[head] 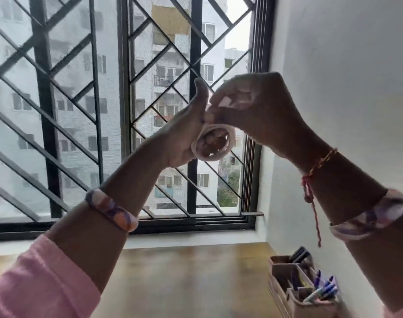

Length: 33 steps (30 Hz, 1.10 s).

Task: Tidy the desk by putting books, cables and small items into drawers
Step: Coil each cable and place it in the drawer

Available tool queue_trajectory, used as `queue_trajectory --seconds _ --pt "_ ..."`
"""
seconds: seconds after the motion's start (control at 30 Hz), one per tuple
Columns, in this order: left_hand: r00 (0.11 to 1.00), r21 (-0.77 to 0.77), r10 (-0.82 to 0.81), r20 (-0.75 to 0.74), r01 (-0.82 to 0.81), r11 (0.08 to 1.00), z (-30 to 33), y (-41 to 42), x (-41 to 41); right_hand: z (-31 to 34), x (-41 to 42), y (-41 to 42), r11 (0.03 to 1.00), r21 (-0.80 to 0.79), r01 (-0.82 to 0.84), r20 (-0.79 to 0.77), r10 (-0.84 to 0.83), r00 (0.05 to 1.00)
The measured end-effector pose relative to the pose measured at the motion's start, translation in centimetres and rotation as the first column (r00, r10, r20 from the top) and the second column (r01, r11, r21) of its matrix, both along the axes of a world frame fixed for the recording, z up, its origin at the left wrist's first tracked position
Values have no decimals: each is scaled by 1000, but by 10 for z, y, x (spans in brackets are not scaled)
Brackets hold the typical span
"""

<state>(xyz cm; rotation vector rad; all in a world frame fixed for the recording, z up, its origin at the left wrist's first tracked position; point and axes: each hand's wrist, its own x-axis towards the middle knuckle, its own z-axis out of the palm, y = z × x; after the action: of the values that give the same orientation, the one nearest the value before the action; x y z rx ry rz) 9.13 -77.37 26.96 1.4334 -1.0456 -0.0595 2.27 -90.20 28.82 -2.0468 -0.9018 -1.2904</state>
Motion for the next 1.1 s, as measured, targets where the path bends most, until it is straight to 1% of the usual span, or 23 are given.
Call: queue_trajectory --seconds 0.03,0.07,0.1,0.13,0.2,0.23,0.27,0.3,0.33,0.37,0.43,0.5,0.57,0.63,0.73,0.83,0.87,0.9,0.93,0.97,1.0,1.03,1.1 --pt "999 -77 -41 -10 40 996 1 -2 -3 -2 5 1 992 100 -81 -23 84 996" --pt "1000 -147 -2 -9 1 989 1 -4 -3 -4 11 3 980 174 -97 -22 102 995" --pt "995 -214 84 -48 -92 972 1 -7 -5 -6 16 6 972 223 -74 -6 77 997" --pt "974 -274 205 -98 -225 935 3 -10 -5 -9 22 10 966 258 -33 18 29 999" --pt "888 -390 439 -135 -455 800 3 -13 -1 -11 34 19 951 310 15 70 -38 997" --pt "841 -449 527 -126 -522 725 2 -13 2 -12 40 23 941 337 3 81 -33 996" --pt "801 -491 591 -92 -553 673 1 -12 4 -13 46 28 930 366 -20 81 -10 997" --pt "765 -515 644 -31 -564 646 0 -10 4 -13 51 33 918 393 -57 76 29 997" --pt "711 -514 700 70 -576 636 -1 -6 5 -12 56 37 903 417 -100 71 78 994" --pt "626 -496 751 211 -593 634 -3 -1 5 -10 60 40 885 441 -150 63 136 989" --pt "452 -430 742 494 -615 661 -7 13 7 -7 67 42 841 490 -230 35 245 969" --pt "390 -346 651 651 -612 712 -6 27 9 -6 70 42 820 509 -262 -3 306 952" --pt "330 -278 551 767 -602 748 -2 38 10 -7 72 43 791 526 -313 -21 380 925" --pt "262 -237 493 830 -633 736 2 43 10 -7 72 44 763 533 -365 -15 440 898" --pt "146 -280 512 846 -697 661 1 44 8 -6 73 42 780 501 -374 -7 436 900" --pt "110 -295 564 818 -763 575 -3 39 6 -5 71 39 798 467 -382 -2 433 901" --pt "133 -281 577 806 -772 571 -3 38 5 -5 70 38 800 460 -386 -5 437 900" --pt "225 -235 581 782 -757 610 -3 38 2 -5 69 35 798 461 -389 -12 443 896" --pt "387 -159 572 723 -713 683 0 38 -2 -6 69 33 790 471 -391 -22 454 891" --pt "563 -92 543 623 -637 766 3 38 -6 -6 69 29 780 485 -396 -33 469 883" --pt "701 -51 505 504 -560 827 7 39 -10 -6 69 26 767 497 -405 -46 489 871" --pt "790 -34 471 392 -499 866 12 41 -13 -5 69 23 755 506 -418 -58 513 857" --pt "891 12 391 232 -405 914 17 46 -15 -4 68 19 737 513 -439 -80 551 831"
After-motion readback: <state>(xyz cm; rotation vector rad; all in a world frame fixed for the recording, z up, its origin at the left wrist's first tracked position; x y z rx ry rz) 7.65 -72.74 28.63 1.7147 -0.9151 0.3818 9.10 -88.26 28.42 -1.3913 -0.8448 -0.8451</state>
